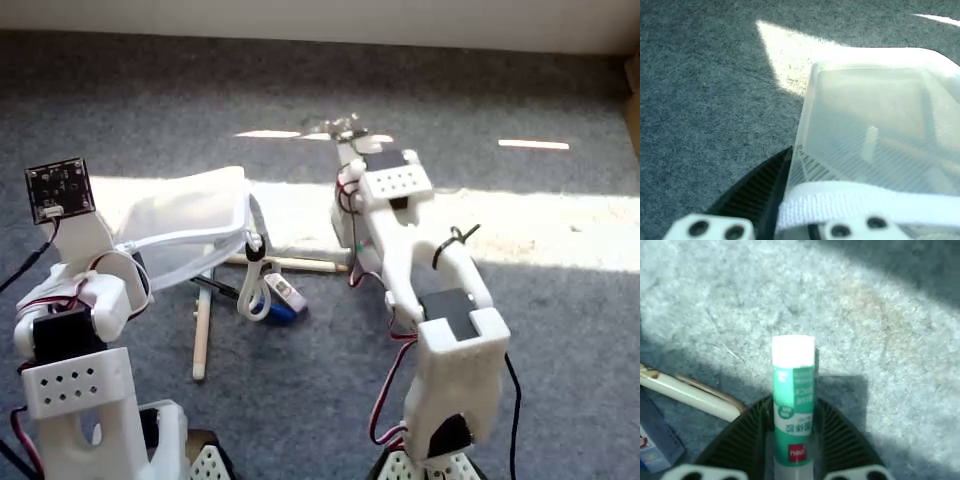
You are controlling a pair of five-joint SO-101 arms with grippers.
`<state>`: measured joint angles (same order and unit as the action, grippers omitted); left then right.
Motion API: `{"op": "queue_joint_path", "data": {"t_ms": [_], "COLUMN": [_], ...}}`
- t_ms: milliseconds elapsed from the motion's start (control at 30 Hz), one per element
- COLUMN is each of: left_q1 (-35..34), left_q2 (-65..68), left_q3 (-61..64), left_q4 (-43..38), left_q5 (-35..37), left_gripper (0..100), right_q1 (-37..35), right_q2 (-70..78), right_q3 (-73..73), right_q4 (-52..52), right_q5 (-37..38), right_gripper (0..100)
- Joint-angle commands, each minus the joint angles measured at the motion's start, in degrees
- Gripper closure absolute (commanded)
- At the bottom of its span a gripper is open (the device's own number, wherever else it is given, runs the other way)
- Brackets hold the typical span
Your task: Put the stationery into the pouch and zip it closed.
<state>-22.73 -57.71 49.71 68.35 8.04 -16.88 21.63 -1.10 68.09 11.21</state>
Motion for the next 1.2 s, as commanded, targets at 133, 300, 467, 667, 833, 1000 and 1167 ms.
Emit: {"op": "queue_joint_path", "data": {"t_ms": [133, 300, 467, 667, 833, 1000, 1167], "left_q1": [2.33, 2.59, 2.59, 2.59, 2.59, 2.59, 2.59], "left_q2": [0.31, 0.31, 0.4, 0.4, 0.4, 0.4, 0.4], "left_q3": [0.04, 0.04, 0.04, 0.13, 0.22, 0.31, 0.31], "left_q4": [-0.53, -0.53, -0.53, -0.53, -0.53, -0.53, -0.53], "left_q5": [-2.37, -2.46, -2.46, -2.55, -2.55, -2.55, -2.55], "left_gripper": [99, 99, 99, 99, 99, 99, 99], "right_q1": [0.4, -1.19, -4.18, -6.11, -8.4, -9.1, -9.71], "right_q2": [-9.01, -17.98, -25.27, -32.75, -38.46, -46.99, -59.3], "right_q3": [3.74, 9.1, 14.02, 16.22, 19.21, 26.24, 37.14], "right_q4": [-2.15, -2.15, -2.24, -2.07, -2.68, -7.78, -16.48], "right_q5": [-0.7, -4.66, -5.19, -13.01, -16.26, -20.13, -20.48], "right_gripper": [99.4, 99.4, 99.4, 99.4, 99.4, 99.4, 99.4]}}
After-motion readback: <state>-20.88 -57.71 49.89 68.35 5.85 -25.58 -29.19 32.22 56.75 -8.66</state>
